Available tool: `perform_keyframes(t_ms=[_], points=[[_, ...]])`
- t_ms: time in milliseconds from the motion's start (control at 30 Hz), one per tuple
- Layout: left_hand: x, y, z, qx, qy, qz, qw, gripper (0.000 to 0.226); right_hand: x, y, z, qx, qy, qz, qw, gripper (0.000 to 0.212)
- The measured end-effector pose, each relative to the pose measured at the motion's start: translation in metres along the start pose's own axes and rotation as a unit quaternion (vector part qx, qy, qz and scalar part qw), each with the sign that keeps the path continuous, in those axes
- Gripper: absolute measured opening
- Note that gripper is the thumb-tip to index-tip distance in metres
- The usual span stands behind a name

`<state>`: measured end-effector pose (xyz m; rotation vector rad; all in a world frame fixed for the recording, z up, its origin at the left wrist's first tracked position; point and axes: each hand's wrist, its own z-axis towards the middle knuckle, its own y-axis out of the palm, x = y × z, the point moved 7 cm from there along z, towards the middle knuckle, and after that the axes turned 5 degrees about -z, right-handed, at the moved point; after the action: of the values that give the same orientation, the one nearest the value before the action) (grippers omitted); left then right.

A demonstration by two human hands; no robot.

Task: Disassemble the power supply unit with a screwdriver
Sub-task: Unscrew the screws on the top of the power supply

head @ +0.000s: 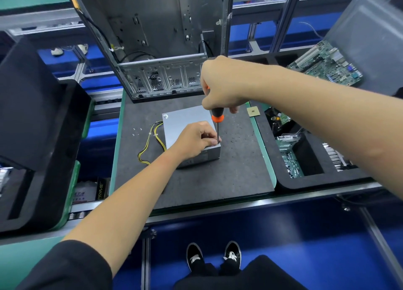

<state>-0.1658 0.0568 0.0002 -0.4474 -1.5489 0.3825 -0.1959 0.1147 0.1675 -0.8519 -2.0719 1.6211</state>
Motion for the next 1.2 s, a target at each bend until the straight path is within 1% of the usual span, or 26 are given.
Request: perform_keyframes(t_ms=[133,233,333,400,467,500,600,633,667,767,833,900,967,1067,1100,1200], points=[[0.002,-0.003,0.003,-0.031,0.014,0.019,0.999,0.007,-0.008,0.005,-0.001,-0.048,-0.042,-0.017,0.998,0.013],[0.000,-0.004,0.003,-0.037,0.011,0.024,0.999,0.013,-0.007,0.004,-0.001,-0.062,-0.071,-0.024,0.995,0.004],[-0.001,-0.005,0.003,-0.040,0.019,0.023,0.999,0.019,-0.008,0.003,-0.001,-0.074,-0.094,-0.032,0.992,0.005],[-0.001,-0.005,0.003,-0.042,0.021,0.027,0.999,0.015,-0.011,0.005,0.002,-0.081,-0.100,-0.047,0.991,0.007],[-0.002,-0.006,0.005,-0.044,0.021,0.028,0.998,0.010,-0.015,0.007,0.002,-0.082,-0.100,-0.044,0.991,0.002],[-0.002,-0.006,0.005,-0.044,0.022,0.030,0.998,0.009,-0.016,0.006,0.003,-0.073,-0.095,-0.045,0.992,0.005],[0.002,-0.005,0.003,-0.049,0.030,0.038,0.998,0.009,-0.013,0.005,0.006,-0.066,-0.047,-0.023,0.996,0.041],[0.002,-0.005,0.003,-0.051,0.033,0.039,0.997,0.009,-0.010,0.005,0.007,-0.067,-0.032,-0.029,0.997,0.045],[0.003,-0.004,0.003,-0.054,0.034,0.040,0.997,0.010,-0.009,0.006,0.007,-0.073,-0.023,-0.060,0.995,0.044],[0.004,-0.003,0.003,-0.063,0.029,0.039,0.997,0.015,-0.012,0.004,0.004,-0.076,-0.044,-0.197,0.977,0.034],[0.004,-0.003,0.003,-0.065,0.026,0.038,0.997,0.016,-0.010,0.006,0.001,-0.112,-0.050,-0.186,0.975,0.037],[0.004,-0.003,0.003,-0.066,0.026,0.037,0.997,0.016,-0.010,0.006,-0.003,-0.121,-0.073,-0.180,0.973,0.036],[0.004,-0.003,0.002,-0.062,0.025,0.031,0.997,0.017,-0.013,0.007,-0.006,-0.105,-0.109,-0.182,0.971,0.026],[0.005,-0.003,0.002,-0.060,0.022,0.041,0.997,0.011,-0.020,0.007,-0.014,-0.088,-0.155,-0.198,0.964,0.008],[0.005,-0.002,0.003,-0.061,0.020,0.042,0.997,0.009,-0.021,0.005,-0.017,-0.084,-0.165,-0.197,0.963,0.007],[0.004,-0.002,0.003,-0.053,0.010,0.034,0.998,0.003,-0.023,-0.003,-0.019,-0.082,-0.178,-0.166,0.966,0.013]])
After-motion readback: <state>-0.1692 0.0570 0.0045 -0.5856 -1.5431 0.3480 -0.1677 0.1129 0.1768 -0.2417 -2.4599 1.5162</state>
